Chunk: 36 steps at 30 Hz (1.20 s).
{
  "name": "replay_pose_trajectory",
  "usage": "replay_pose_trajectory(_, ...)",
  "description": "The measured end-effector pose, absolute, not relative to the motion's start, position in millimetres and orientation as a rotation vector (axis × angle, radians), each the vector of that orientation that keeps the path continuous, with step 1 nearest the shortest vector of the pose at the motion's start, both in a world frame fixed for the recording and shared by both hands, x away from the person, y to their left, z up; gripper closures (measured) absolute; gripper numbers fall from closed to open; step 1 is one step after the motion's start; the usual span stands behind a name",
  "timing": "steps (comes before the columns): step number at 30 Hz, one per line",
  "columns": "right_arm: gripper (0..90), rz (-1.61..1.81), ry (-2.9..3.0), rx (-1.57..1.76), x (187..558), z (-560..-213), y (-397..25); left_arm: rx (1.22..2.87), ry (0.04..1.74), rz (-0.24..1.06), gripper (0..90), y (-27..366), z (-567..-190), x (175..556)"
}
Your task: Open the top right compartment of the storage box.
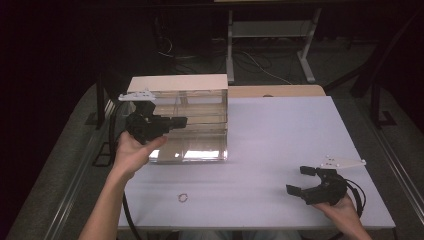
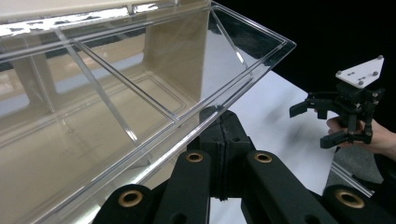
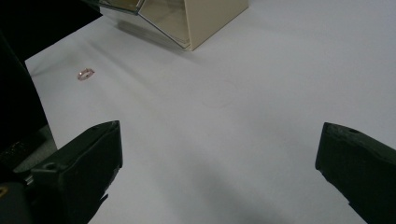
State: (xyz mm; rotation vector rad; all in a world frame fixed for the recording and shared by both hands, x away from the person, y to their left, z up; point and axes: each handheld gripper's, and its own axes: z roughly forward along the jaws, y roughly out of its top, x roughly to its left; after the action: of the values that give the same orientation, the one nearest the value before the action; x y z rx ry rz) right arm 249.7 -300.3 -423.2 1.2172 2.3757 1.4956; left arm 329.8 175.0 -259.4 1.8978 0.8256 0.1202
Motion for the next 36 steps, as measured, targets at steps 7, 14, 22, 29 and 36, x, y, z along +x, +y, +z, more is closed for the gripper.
replay_pose_trajectory(7, 1.0, 1.501, 2.370, 1.209, 250, -424, -301, 1.910, 0.814, 0.124, 89.4, 175, -252, 331)
replay_pose_trajectory(14, 1.0, 1.501, 2.371, 1.211, 250, -423, -300, 1.916, 0.802, 0.122, 89.3, 175, -244, 333)
replay_pose_trajectory(22, 1.0, 1.499, 2.371, 1.208, 250, -424, -300, 1.918, 0.795, 0.129, 89.4, 176, -234, 336)
replay_pose_trajectory(29, 1.0, 1.500, 2.370, 1.211, 251, -424, -300, 1.921, 0.793, 0.140, 89.3, 179, -223, 341)
replay_pose_trajectory(36, 1.0, 1.499, 2.376, 1.212, 250, -424, -300, 1.938, 0.787, 0.135, 89.4, 180, -216, 344)
